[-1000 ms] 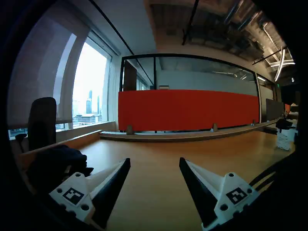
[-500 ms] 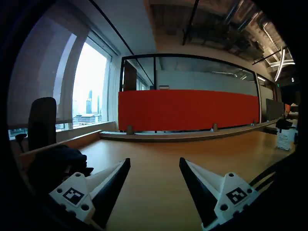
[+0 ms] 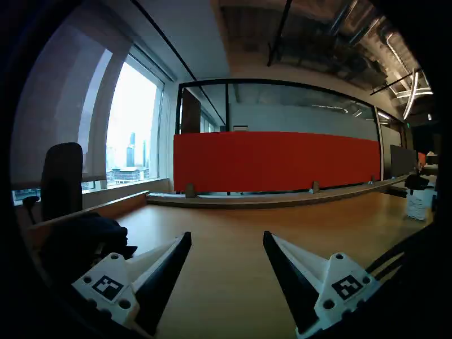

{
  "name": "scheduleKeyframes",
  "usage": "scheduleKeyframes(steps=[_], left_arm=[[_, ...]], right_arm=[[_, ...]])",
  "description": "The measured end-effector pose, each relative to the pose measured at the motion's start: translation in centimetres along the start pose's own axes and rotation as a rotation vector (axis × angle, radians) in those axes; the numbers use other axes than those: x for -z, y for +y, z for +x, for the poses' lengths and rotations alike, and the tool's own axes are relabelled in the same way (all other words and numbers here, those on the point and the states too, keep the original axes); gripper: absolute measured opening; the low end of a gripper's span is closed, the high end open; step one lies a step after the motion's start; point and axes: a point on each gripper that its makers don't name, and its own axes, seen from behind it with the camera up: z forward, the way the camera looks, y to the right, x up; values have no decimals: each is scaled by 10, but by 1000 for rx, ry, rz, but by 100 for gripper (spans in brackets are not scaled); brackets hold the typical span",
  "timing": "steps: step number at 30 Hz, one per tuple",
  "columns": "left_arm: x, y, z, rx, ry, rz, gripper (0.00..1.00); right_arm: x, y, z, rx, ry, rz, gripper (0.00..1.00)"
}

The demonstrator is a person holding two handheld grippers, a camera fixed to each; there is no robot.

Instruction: Fold towel

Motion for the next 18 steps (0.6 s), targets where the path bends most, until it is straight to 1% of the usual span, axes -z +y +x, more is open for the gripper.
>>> scheduleKeyframes(steps=[18], left_arm=[[1, -2, 5, 0, -1, 0, 94]], right_arm=[[0, 0, 0, 0, 0, 0, 100]])
